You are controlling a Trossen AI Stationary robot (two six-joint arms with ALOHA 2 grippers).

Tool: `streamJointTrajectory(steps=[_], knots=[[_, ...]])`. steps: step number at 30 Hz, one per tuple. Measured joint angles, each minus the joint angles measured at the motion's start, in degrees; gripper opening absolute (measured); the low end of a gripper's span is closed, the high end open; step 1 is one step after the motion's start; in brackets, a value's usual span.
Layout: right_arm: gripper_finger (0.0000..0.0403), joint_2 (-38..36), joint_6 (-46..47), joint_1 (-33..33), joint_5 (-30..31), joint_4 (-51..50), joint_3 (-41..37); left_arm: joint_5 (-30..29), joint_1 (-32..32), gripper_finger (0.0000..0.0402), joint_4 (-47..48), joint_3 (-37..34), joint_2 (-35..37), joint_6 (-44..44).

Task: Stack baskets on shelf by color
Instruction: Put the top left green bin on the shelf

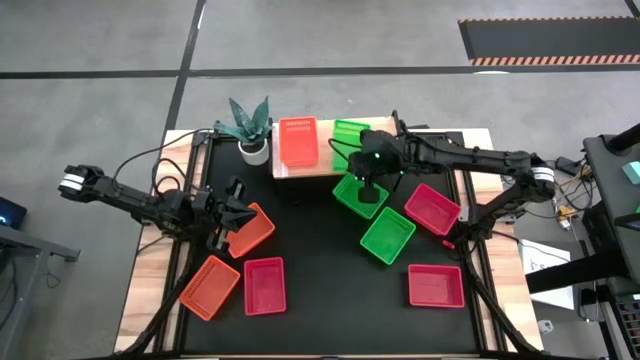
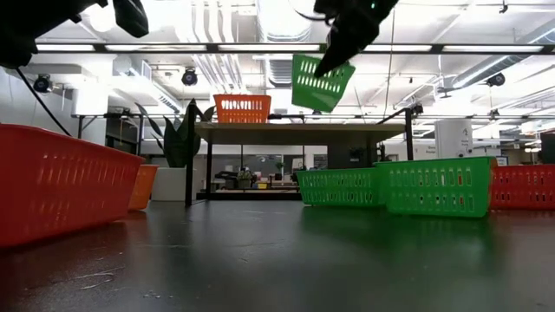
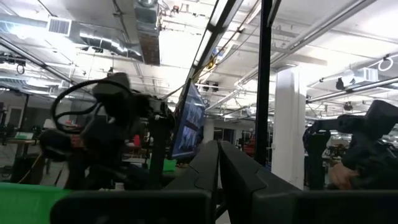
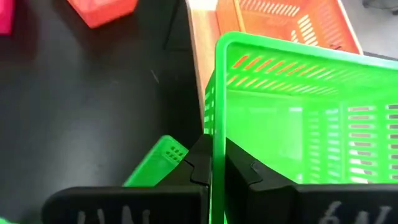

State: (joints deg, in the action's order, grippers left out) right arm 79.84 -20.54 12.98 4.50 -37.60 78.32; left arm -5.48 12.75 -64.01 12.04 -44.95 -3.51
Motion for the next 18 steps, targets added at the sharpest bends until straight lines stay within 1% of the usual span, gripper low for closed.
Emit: streamJointTrajectory(steps=[5,9,18], knots=[[0.0009,3.0,-2.9,2.1,-0.5,-0.1,1.9,0.0,0.0,0.0,0.0,-0.1,0.0,1.4],[0.0009,6.4,-5.6,2.7,-0.5,-1.8,6.1,-0.7,0.0,0.0,0.0,-0.1,0.0,1.4],[0.0008,15.9,-5.5,4.3,0.0,-16.3,20.8,-0.9,0.0,0.0,0.0,-0.2,0.0,1.0]])
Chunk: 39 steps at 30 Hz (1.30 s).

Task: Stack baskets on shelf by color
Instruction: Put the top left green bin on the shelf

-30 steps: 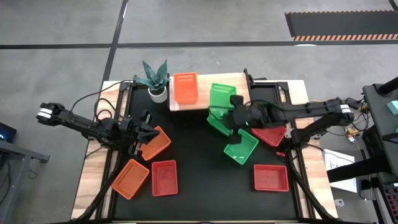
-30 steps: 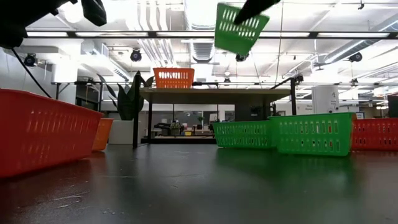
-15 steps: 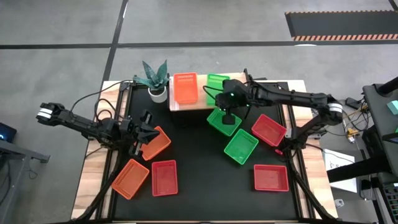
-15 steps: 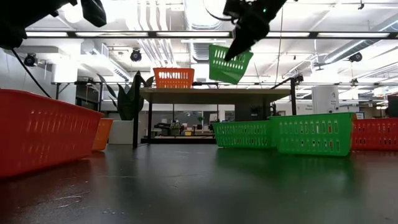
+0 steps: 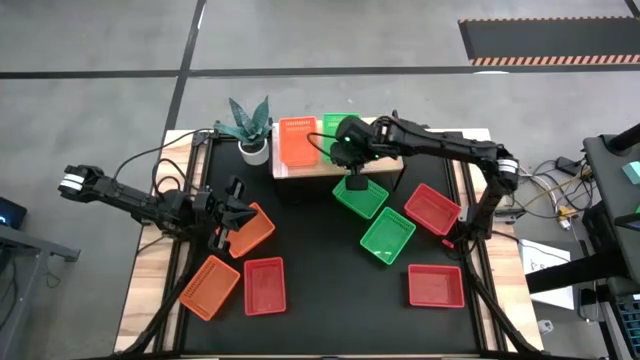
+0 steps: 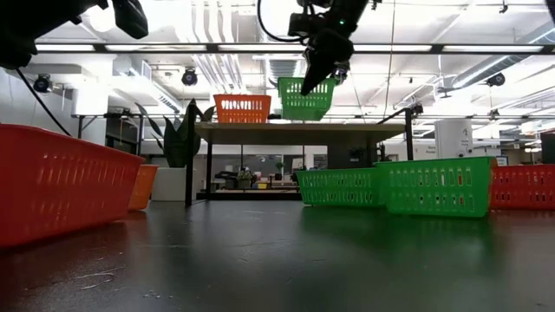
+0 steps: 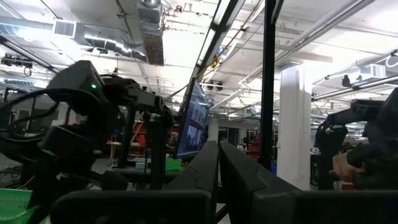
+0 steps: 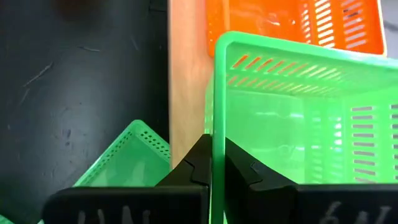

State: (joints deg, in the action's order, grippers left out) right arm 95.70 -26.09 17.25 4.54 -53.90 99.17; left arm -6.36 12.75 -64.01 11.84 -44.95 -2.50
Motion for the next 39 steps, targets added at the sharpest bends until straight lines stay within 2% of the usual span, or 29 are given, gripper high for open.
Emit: streamJointTrajectory(steps=[6,11,25,39], knots=[[0.0008,4.0,1.0,1.5,-1.2,-5.4,7.1,0.0,0.0,0.0,0.0,0.0,0.0,0.0],[0.0008,5.6,1.5,1.9,-3.4,-7.1,9.2,0.0,0.0,0.0,0.2,0.0,0.0,-0.1],[0.0008,6.2,1.0,2.7,-3.5,-6.6,5.9,0.0,0.0,0.0,0.2,0.0,0.0,-0.1],[0.0009,6.1,0.5,2.9,-3.5,-5.3,5.8,0.0,0.0,0.0,0.2,0.0,0.0,-0.1]])
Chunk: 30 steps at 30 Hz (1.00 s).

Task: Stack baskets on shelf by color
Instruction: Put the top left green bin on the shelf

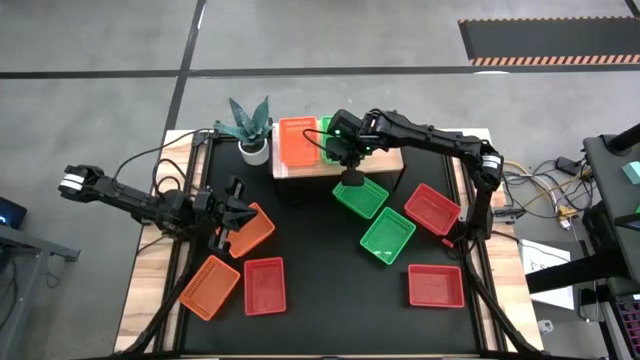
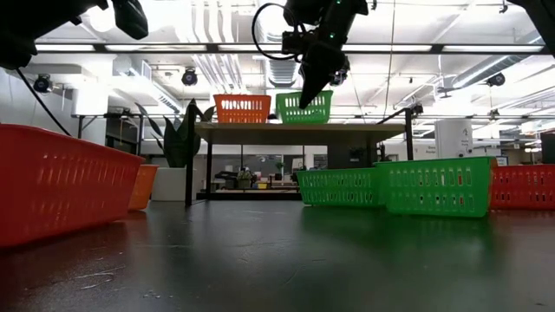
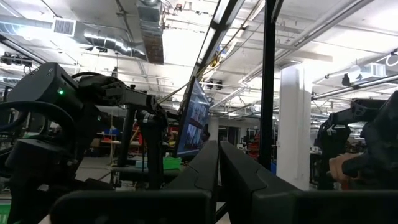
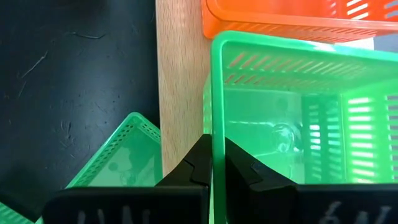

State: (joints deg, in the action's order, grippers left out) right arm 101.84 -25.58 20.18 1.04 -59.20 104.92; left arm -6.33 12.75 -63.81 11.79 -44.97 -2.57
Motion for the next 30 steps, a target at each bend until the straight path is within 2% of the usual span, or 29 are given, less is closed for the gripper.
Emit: streamJointTrajectory(steps=[7,14,18,23,30], knots=[[0.0014,0.0,-0.1,0.0,0.5,0.0,0.0,0.0,0.0,0.0,0.0,0.0,0.0,0.0],[0.0052,0.0,-0.2,0.0,0.6,0.0,0.0,0.0,0.0,0.0,0.0,0.0,0.0,0.0],[0.0073,0.0,-0.6,0.0,2.9,-0.7,0.0,0.0,0.0,0.0,0.0,0.0,0.0,0.0],[0.0081,-0.3,1.0,-0.3,3.1,-5.6,3.4,0.0,0.0,0.0,0.0,0.0,0.0,0.0],[0.0072,-1.8,2.8,-0.8,3.2,-15.8,10.5,0.0,0.0,0.0,-0.1,0.0,0.0,0.0]])
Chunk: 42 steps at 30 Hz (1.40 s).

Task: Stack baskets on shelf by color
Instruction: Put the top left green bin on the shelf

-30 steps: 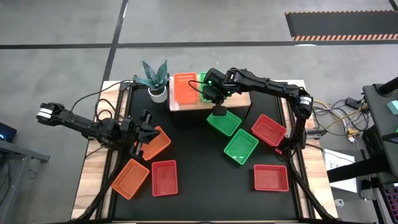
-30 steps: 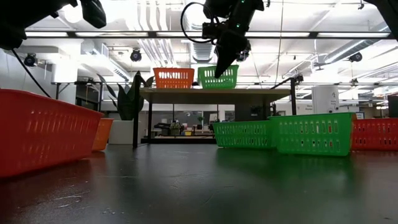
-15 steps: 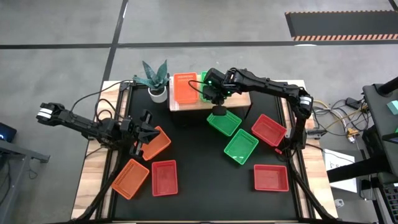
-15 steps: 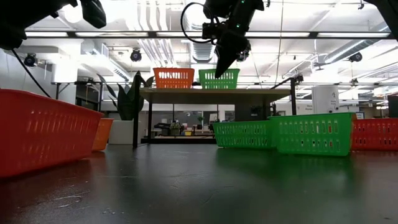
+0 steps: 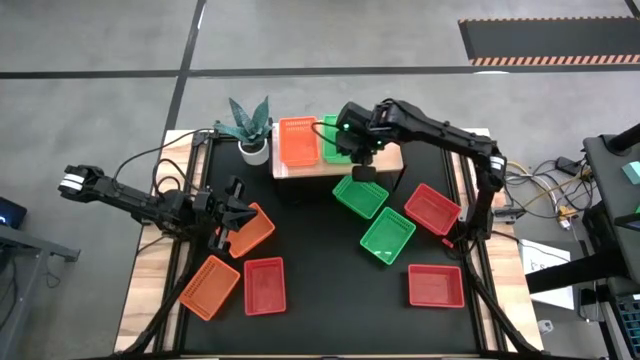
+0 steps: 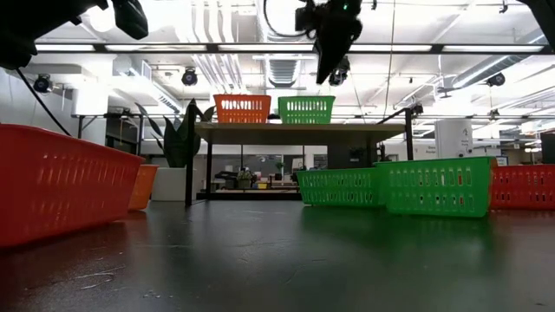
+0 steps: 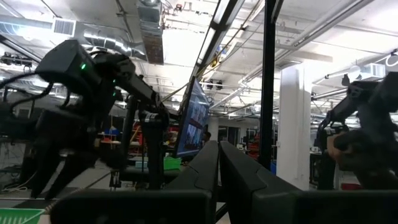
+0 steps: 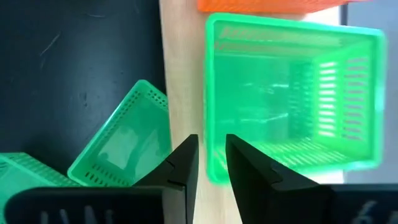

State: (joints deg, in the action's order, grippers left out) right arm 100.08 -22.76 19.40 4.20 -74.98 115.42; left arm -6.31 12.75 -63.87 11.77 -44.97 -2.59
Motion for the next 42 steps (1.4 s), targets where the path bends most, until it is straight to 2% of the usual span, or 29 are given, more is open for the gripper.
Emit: streamJointTrajectory(steps=[5,9,15,21,42], knots=[[0.0046,-0.9,-1.3,2.6,3.2,-1.7,0.8,0.0,0.0,0.0,0.0,0.0,0.0,0.0],[0.0014,-0.8,-3.8,6.8,3.3,-0.7,-1.4,0.0,0.0,0.0,0.0,0.0,0.0,0.0],[0.0009,-0.8,-6.8,12.9,3.2,4.0,-5.6,0.0,0.0,0.0,0.1,0.0,0.0,0.0],[0.0009,0.1,-10.4,16.8,0.4,11.8,-8.4,0.0,0.0,0.0,0.0,0.0,0.0,0.0],[0.0009,2.2,-13.0,18.1,-0.2,16.8,-8.9,0.0,0.0,0.0,0.2,0.0,0.0,0.0]])
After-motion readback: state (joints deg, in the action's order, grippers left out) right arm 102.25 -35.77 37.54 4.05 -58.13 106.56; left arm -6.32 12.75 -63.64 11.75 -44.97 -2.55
